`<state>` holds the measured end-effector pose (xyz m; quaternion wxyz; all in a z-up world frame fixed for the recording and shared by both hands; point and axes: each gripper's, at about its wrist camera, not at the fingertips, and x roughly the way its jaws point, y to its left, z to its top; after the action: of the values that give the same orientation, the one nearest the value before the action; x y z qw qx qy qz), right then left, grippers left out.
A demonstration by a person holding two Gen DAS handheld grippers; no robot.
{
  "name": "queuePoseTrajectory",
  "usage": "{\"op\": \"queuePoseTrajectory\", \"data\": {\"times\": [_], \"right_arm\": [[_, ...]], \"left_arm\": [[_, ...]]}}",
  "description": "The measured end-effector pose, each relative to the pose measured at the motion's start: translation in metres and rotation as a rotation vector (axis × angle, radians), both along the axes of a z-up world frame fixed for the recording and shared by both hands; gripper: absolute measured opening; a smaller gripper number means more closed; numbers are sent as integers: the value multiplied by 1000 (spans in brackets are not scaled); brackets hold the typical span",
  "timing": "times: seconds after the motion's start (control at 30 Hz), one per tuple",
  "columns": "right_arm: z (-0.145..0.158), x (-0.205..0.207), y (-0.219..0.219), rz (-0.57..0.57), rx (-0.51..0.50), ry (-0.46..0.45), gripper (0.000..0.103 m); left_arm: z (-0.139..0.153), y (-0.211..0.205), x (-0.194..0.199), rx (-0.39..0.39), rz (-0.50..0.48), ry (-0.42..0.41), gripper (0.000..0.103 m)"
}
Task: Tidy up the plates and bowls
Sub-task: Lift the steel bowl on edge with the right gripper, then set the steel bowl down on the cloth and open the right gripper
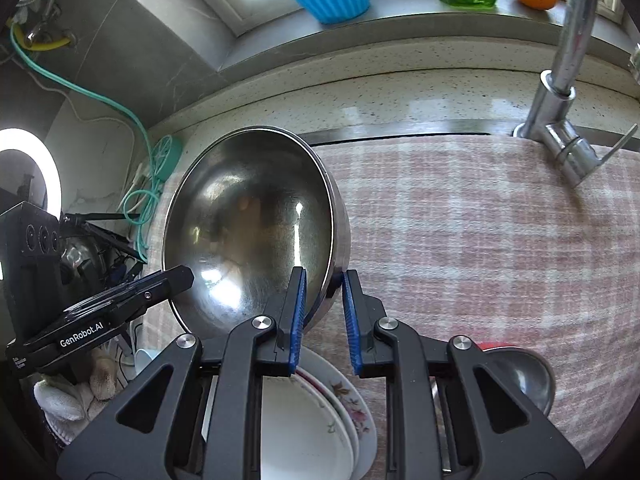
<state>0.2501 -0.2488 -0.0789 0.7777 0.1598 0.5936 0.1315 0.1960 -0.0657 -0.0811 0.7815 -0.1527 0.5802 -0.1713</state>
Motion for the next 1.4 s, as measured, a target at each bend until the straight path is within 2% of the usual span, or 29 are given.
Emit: {"op": "queuePoseTrajectory", "data": {"times": [0.63, 0.97, 1.4], "right_arm": [[-24, -8, 113, 201, 7, 45, 19], [-42, -13, 140, 247, -1, 82, 19], [-43, -15, 139, 254, 13, 77, 20]], "left_arm": [[-19, 101, -41, 20, 176, 48, 17], [-34, 126, -57, 19, 220, 82, 17], [-38, 128, -58, 30, 225, 84, 17]]}}
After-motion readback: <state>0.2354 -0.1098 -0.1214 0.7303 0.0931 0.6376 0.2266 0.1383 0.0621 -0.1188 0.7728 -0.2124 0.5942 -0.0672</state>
